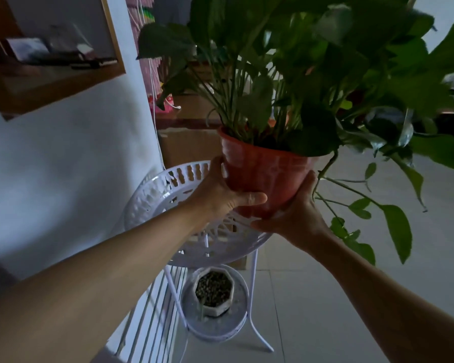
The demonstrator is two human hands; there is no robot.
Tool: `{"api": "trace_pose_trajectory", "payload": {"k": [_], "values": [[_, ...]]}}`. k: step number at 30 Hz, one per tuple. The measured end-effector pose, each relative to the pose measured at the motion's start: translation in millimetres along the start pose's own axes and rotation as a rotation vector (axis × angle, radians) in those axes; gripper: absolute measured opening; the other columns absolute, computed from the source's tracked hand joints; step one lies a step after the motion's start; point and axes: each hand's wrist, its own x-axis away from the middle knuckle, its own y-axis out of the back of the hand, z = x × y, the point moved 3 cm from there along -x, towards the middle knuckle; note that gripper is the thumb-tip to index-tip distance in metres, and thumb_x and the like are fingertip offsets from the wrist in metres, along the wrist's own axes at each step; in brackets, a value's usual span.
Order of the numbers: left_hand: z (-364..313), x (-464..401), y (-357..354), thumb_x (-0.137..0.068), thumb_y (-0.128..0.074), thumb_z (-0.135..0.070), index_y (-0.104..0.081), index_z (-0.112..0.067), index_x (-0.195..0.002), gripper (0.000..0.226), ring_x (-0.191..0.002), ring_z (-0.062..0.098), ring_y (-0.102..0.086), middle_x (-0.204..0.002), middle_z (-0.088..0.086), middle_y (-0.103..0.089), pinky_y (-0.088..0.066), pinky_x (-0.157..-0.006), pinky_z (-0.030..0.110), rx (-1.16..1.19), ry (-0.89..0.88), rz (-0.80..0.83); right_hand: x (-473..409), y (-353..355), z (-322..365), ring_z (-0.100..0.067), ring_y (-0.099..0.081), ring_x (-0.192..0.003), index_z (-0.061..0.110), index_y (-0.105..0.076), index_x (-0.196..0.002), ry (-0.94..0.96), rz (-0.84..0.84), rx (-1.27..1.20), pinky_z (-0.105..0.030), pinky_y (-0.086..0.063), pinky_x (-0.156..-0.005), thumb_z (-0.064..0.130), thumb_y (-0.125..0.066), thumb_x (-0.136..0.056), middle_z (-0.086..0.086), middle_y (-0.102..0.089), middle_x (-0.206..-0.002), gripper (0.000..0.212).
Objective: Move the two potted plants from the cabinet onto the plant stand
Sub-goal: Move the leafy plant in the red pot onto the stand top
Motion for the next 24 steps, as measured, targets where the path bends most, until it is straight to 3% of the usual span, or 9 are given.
{"api": "trace_pose_trajectory", "payload": {"k": [2, 5, 8, 9, 12, 13, 16, 21, 24], "values": [[6, -3, 5, -0.053, -0.088, -0.027, -0.034, -0.022, -0.130, 0.094, -0.090, -0.007, -0.049, -0.102, -0.022, -0.051, -0.044, -0.060, -0.001, 0.009, -0.007, -0.017, -5, -7, -2, -0.019, -0.053, -0.096, 0.037, -0.001, -0.134, 0.018, -0.008, 0.022, -0.039, -0.056, -0.076, 0.051, -0.082, -0.023, 0.021, -0.044, -0.099, 0.139], [19, -7, 13, -0.055, -0.087, -0.021, -0.034, -0.021, -0.130, 0.092, -0.103, 0.007, -0.053, -0.113, -0.013, -0.053, -0.049, -0.075, 0.014, 0.066, 0.022, -0.035, -14, -19, -6, -0.021, -0.055, -0.097, 0.032, -0.002, -0.135, 0.020, 0.010, 0.051, -0.040, -0.055, -0.076, 0.045, -0.085, -0.025, 0.008, -0.050, -0.106, 0.139], [30, -11, 22, -0.056, -0.087, -0.019, -0.034, -0.023, -0.125, 0.087, -0.106, 0.010, -0.055, -0.110, -0.014, -0.056, -0.052, -0.076, 0.020, 0.092, 0.038, -0.047, -22, -33, -12, -0.014, -0.052, -0.089, 0.029, 0.002, -0.137, 0.029, 0.031, 0.095, -0.019, -0.045, -0.065, 0.035, -0.089, -0.034, 0.005, -0.049, -0.107, 0.138], [34, -12, 25, -0.055, -0.087, -0.020, -0.034, -0.022, -0.127, 0.089, -0.108, 0.011, -0.055, -0.113, -0.012, -0.056, -0.053, -0.078, 0.023, 0.092, 0.042, -0.050, -25, -37, -14, -0.015, -0.052, -0.091, 0.028, 0.003, -0.137, 0.035, 0.032, 0.101, -0.019, -0.043, -0.065, 0.034, -0.090, -0.035, 0.003, -0.051, -0.110, 0.139], [46, -14, 32, -0.048, -0.087, -0.030, -0.033, -0.027, -0.128, 0.096, -0.108, 0.015, -0.058, -0.122, -0.005, -0.059, -0.054, -0.072, 0.020, 0.099, 0.067, -0.044, -31, -48, -18, -0.023, -0.053, -0.106, 0.030, 0.003, -0.137, 0.042, 0.042, 0.102, -0.034, -0.050, -0.080, 0.034, -0.090, -0.033, -0.006, -0.051, -0.123, 0.139], [50, -15, 33, -0.047, -0.086, -0.031, -0.033, -0.028, -0.126, 0.096, -0.108, 0.015, -0.060, -0.123, -0.003, -0.060, -0.054, -0.068, 0.018, 0.107, 0.077, -0.041, -33, -51, -19, -0.023, -0.052, -0.108, 0.031, 0.004, -0.136, 0.038, 0.057, 0.107, -0.035, -0.050, -0.083, 0.034, -0.090, -0.034, -0.005, -0.050, -0.124, 0.139], [65, -18, 37, -0.054, -0.087, -0.023, -0.034, -0.026, -0.123, 0.087, -0.111, 0.020, -0.060, -0.122, -0.002, -0.061, -0.054, -0.077, 0.029, 0.144, 0.086, -0.063, -38, -63, -24, -0.013, -0.045, -0.097, 0.032, 0.006, -0.137, 0.020, 0.093, 0.127, -0.023, -0.040, -0.073, 0.037, -0.090, -0.034, 0.006, -0.043, -0.112, 0.141], [82, -21, 43, -0.057, -0.086, -0.016, -0.038, -0.038, -0.102, 0.068, -0.103, 0.013, -0.058, -0.104, -0.015, -0.059, -0.054, -0.068, 0.014, 0.182, 0.083, -0.088, -43, -78, -26, -0.013, -0.047, -0.108, 0.029, 0.012, -0.139, 0.004, 0.206, 0.071, -0.030, -0.044, -0.090, 0.053, -0.082, -0.023, 0.012, -0.041, -0.114, 0.151], [88, -22, 47, -0.057, -0.087, -0.016, -0.036, -0.035, -0.107, 0.074, -0.114, 0.020, -0.058, -0.117, -0.004, -0.060, -0.055, -0.089, 0.035, 0.156, 0.101, -0.111, -44, -84, -25, -0.010, -0.048, -0.108, 0.027, 0.006, -0.137, 0.037, 0.241, 0.044, -0.022, -0.043, -0.085, 0.060, -0.081, -0.019, 0.017, -0.042, -0.113, 0.151]]}}
